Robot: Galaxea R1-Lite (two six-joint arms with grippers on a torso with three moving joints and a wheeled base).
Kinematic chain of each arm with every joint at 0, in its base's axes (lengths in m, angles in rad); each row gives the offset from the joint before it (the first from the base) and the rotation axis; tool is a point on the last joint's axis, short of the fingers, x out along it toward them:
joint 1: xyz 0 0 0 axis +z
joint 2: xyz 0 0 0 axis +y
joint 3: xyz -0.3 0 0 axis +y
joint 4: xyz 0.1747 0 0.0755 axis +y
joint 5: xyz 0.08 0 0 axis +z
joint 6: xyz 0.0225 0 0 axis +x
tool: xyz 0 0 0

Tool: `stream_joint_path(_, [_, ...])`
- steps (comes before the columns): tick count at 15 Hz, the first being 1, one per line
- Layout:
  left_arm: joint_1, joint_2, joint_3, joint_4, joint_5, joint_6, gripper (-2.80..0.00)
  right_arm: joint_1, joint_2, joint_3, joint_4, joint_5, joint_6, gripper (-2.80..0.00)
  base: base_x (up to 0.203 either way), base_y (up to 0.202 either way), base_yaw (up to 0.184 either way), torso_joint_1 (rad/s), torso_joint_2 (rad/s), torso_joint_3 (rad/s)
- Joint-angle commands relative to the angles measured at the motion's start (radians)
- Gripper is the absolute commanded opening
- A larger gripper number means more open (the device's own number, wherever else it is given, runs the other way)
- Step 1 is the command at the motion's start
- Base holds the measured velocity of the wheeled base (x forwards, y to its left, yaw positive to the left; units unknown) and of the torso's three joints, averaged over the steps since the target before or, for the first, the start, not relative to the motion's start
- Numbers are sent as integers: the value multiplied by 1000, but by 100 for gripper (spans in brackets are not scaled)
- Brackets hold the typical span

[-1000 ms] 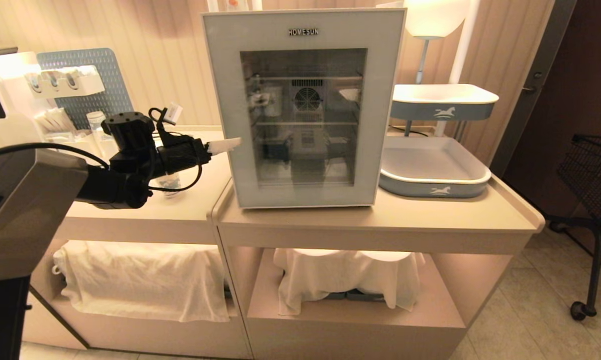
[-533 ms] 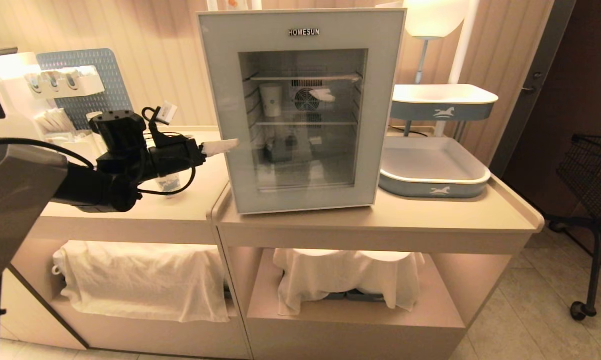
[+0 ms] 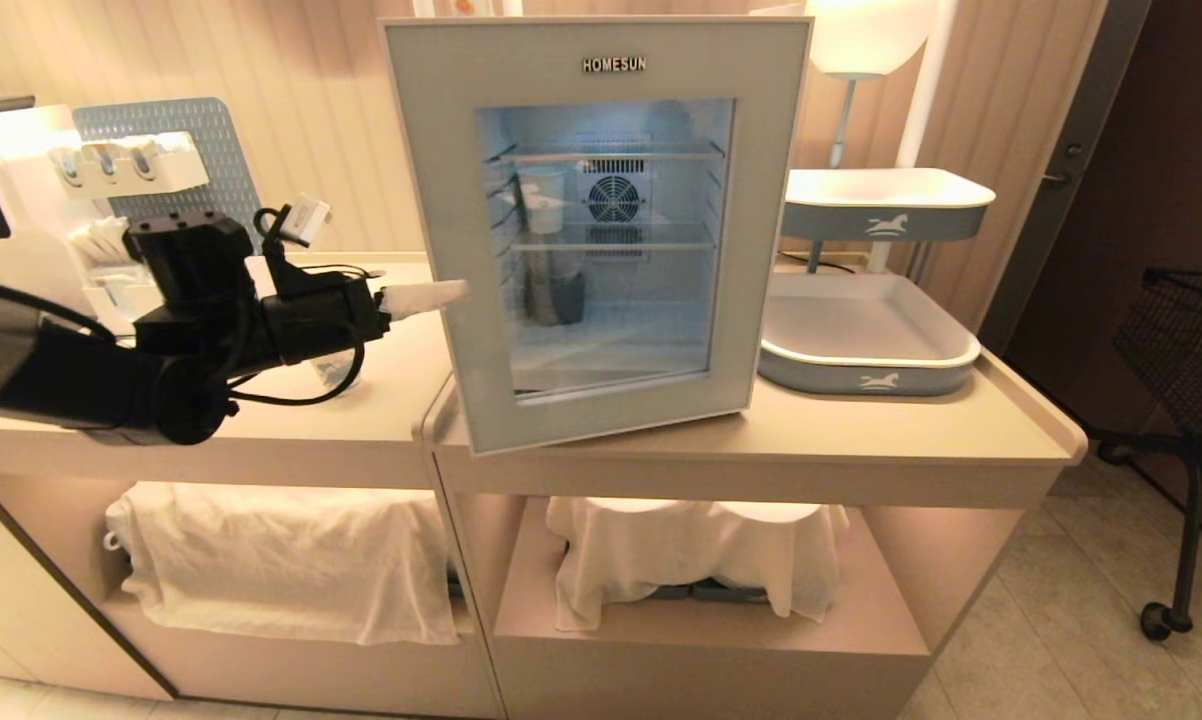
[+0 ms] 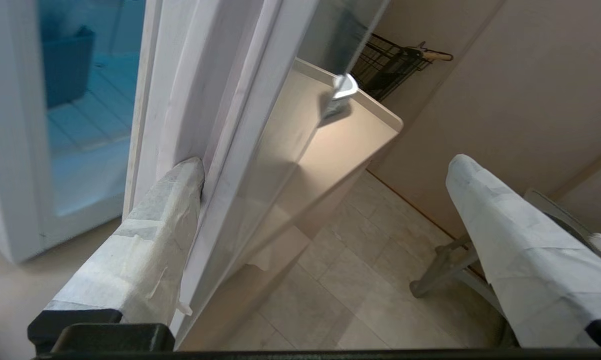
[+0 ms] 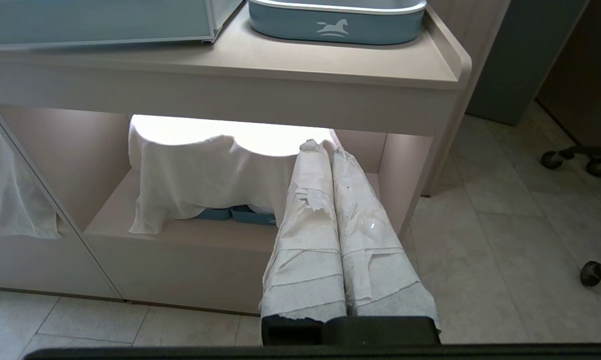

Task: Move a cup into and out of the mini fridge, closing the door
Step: Open the freezer door

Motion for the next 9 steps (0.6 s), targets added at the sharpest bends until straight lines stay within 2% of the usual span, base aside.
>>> stream_joint_path(1, [1, -85, 72, -1, -4, -3, 0, 2, 1, 0, 0, 0, -1, -280, 0, 0, 0, 0, 0, 0])
stream_joint_path(4, [6, -177, 188, -14, -25, 8, 0, -1, 0, 0, 0, 0, -1, -280, 0, 0, 0, 0, 0, 0])
stream_joint_path(9, [126, -278, 323, -18, -26, 146, 0, -1, 0, 0, 0, 0, -1, -280, 0, 0, 0, 0, 0, 0])
